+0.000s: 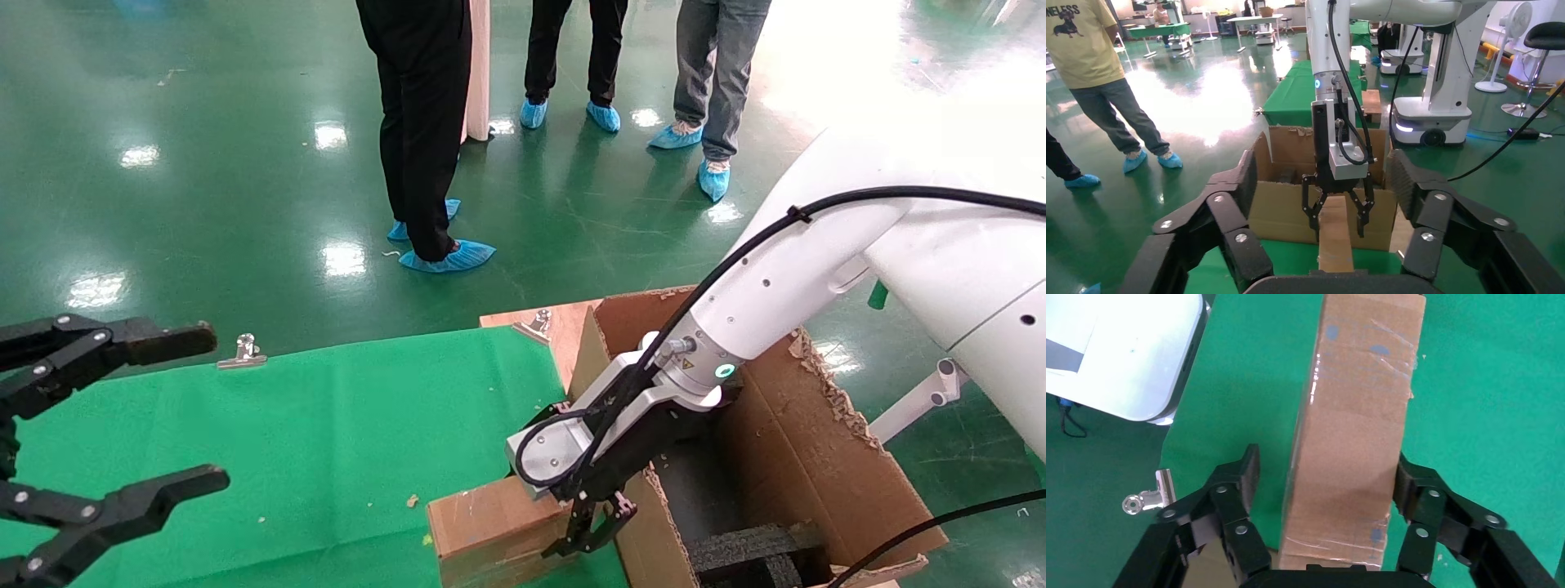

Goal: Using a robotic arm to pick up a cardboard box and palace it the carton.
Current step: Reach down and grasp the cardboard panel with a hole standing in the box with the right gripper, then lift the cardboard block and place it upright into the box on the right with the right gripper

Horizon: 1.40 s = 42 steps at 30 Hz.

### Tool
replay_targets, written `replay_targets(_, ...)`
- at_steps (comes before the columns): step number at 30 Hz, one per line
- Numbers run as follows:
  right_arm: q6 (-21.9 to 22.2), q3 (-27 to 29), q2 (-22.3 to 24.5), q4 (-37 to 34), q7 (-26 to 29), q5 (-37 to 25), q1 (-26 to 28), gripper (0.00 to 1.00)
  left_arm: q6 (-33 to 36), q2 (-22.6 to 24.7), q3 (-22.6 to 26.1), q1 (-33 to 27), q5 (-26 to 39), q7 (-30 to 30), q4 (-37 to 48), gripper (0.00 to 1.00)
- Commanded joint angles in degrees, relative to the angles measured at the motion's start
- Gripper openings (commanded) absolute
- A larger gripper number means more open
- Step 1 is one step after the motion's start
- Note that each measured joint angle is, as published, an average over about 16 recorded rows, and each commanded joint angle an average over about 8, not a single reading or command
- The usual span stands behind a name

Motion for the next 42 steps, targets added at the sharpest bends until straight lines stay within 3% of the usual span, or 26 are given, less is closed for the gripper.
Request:
replay_targets(1, 0.0, 0.0, 0.0, 0.0, 0.0, 0.0, 0.0, 0.00, 0.0, 0.0, 0.0, 0.0, 0.0, 0.0, 0.0, 1.00)
replay_targets(22, 0.3, 0.3, 0.8, -0.4, 0.1, 1.7, 1.2, 0.00, 0.0, 0.0, 0.0, 0.0, 0.0, 0.0, 0.0, 1.00)
replay_targets(32, -0.7, 0.6, 4.5, -3.3, -1.1, 6.6, 12.5, 0.00, 0.0, 0.0, 0.0, 0.0, 0.0, 0.0, 0.0, 1.00)
replay_targets(42, -1.2, -4.8, 10.3, -7.9, -4.1, 11.7, 23.8, 0.00, 0.0, 0.0, 0.0, 0.0, 0.0, 0.0, 0.0, 1.00)
